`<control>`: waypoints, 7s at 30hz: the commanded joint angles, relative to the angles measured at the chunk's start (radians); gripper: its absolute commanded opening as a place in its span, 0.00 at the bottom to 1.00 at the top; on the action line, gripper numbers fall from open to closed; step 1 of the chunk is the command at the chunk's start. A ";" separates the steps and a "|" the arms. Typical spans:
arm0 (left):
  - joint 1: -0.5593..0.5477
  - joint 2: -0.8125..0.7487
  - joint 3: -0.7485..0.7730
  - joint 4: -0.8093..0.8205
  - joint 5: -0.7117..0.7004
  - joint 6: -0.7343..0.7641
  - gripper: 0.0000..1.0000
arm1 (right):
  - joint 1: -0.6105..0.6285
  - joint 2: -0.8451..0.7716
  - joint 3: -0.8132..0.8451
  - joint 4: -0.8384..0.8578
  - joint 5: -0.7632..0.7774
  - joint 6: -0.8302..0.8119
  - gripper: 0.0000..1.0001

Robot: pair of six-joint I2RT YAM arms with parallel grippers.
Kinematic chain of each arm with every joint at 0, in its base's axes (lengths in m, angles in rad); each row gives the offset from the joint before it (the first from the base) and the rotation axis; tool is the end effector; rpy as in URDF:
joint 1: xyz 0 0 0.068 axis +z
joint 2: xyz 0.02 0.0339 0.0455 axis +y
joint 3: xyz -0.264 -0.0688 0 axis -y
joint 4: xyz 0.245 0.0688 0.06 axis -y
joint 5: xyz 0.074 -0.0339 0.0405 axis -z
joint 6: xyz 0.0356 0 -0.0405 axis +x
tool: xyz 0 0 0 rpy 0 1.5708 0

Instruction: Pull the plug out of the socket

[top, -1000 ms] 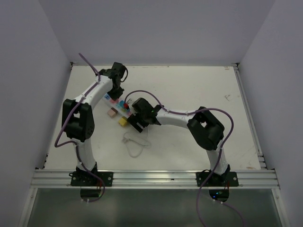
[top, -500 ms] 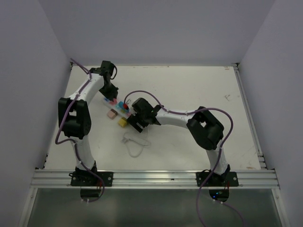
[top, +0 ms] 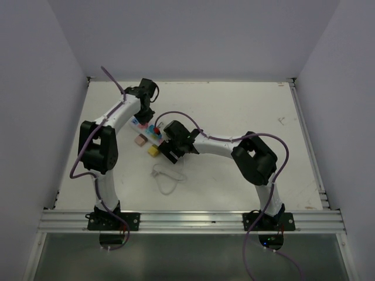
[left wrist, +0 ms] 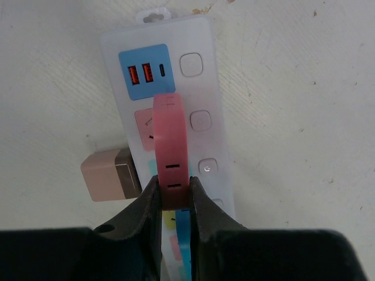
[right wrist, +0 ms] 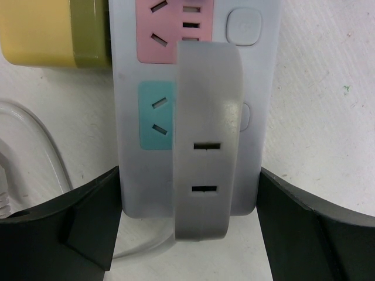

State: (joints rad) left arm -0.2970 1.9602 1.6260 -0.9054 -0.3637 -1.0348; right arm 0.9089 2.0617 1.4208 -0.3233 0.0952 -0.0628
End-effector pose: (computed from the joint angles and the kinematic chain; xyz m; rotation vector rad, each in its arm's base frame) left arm 0.3922 -0.1068 0.2326 -1.0347 2.4498 0.1099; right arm 0.2725 0.3443 0.1580 -1.1536 2.2658 0.2162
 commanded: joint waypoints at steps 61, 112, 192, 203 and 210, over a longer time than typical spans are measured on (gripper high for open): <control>0.539 -0.033 -0.468 1.061 0.678 0.228 0.94 | -0.100 0.015 -0.217 -0.152 -0.054 0.044 0.00; -0.108 -0.244 -0.397 0.373 0.213 -0.125 0.65 | -0.100 -0.054 -0.336 0.043 -0.051 -0.003 0.30; -0.142 -0.092 -0.061 0.209 0.108 -0.018 0.00 | -0.035 0.163 -0.148 -0.207 -0.092 -0.023 0.00; -0.157 -0.115 -0.029 0.214 0.034 -0.007 0.00 | -0.036 0.193 -0.120 -0.235 -0.092 -0.020 0.00; -0.068 -0.096 0.008 0.189 0.091 -0.001 0.00 | -0.035 0.199 -0.118 -0.240 -0.115 -0.019 0.00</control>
State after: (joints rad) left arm -0.3801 1.9404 1.5578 -0.8104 -0.2974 -1.0756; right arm 0.8440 2.0949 1.3872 -0.2031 0.0166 -0.0059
